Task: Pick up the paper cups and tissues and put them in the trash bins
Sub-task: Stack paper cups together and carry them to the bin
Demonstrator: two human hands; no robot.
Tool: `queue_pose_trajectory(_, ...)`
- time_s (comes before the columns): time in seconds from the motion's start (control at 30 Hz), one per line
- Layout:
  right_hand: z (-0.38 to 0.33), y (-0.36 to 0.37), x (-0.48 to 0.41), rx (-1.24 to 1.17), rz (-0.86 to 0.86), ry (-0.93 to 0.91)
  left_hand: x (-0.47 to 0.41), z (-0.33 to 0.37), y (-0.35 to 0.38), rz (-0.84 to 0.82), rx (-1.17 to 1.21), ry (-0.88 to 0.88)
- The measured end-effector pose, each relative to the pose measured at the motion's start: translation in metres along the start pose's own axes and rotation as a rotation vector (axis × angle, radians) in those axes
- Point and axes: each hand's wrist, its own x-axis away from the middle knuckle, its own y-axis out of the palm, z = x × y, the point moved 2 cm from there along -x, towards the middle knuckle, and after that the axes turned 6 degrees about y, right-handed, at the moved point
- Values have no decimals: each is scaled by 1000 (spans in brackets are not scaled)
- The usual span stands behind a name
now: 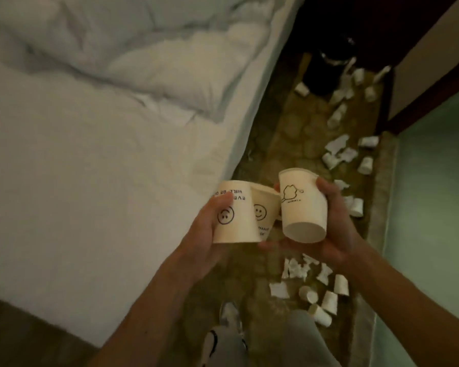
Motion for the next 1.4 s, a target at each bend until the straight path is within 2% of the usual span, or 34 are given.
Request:
queue_pose_trajectory(0.23, -62, 69, 44, 30, 130, -205, -4, 102, 83, -269, -200, 5)
queue_pose_trajectory(0.43, -143, 97, 51, 41, 170, -397, -57, 160, 139, -362, -31, -66)
queue_pose_trajectory(0.63, -263, 92, -4, 124, 317, -448, -164, 220, 169, -315, 73, -37)
queue_pose_trajectory(0.8, -353, 115, -65, 252, 300, -382, -247, 283, 176, -263, 51, -19)
queue_pose_trajectory(0.93, -415, 129, -92, 296, 320, -413, -304, 327, 189, -316, 70, -5)
queue_pose_trajectory(1.23, -521, 99, -116, 251, 381, -504, -443, 367, 232, -367, -70, -63)
queue_pose_trajectory(1.4, -573, 57, -121, 16, 529, -553, -507, 371, 279, -333, -18, -164)
